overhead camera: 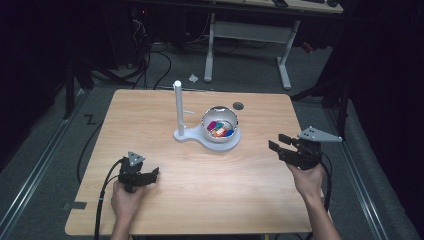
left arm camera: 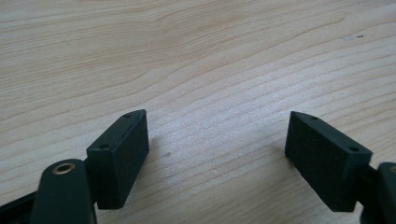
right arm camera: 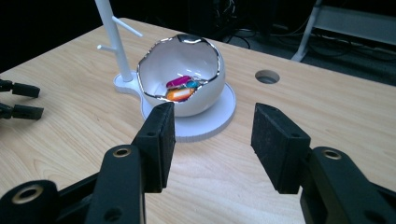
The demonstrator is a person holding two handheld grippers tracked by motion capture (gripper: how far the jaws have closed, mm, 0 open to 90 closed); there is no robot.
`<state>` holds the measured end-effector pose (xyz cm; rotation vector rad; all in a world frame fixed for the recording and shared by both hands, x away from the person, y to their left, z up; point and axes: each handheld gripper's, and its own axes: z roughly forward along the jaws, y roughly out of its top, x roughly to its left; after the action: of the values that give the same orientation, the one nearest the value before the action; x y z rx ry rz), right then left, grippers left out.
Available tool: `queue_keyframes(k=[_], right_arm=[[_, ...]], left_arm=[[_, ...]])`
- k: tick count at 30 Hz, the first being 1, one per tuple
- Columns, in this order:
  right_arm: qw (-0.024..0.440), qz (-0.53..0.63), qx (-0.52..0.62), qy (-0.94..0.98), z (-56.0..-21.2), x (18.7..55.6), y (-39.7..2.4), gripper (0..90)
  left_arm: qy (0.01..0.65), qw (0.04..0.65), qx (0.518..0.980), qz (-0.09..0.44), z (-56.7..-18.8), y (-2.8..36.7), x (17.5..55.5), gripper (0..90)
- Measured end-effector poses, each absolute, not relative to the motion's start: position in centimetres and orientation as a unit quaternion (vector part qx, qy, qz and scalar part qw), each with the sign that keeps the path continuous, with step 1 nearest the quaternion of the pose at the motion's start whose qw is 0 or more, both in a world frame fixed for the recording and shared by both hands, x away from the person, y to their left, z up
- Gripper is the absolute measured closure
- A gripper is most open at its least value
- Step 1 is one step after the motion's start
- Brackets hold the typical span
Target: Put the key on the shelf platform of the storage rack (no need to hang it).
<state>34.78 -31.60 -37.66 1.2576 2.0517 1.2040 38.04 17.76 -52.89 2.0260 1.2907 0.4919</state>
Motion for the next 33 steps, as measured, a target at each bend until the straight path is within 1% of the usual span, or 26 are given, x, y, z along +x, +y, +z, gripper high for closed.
queue_keyframes(k=[7,11,33], right_arm=[[0.229,0.438,0.459,0.738,-38.5,33.6,-31.8,50.2],[0.225,0.438,0.462,0.737,-39.1,33.3,-31.7,50.2],[0.213,0.438,0.477,0.732,-42.4,33.2,-31.1,49.9]], left_arm=[[0.495,0.338,0.778,0.189,-52.9,17.8,38.0,22.1],[0.495,0.338,0.778,0.189,-52.9,17.8,38.0,22.1],[0.495,0.338,0.778,0.189,-52.9,17.8,38.0,22.1]])
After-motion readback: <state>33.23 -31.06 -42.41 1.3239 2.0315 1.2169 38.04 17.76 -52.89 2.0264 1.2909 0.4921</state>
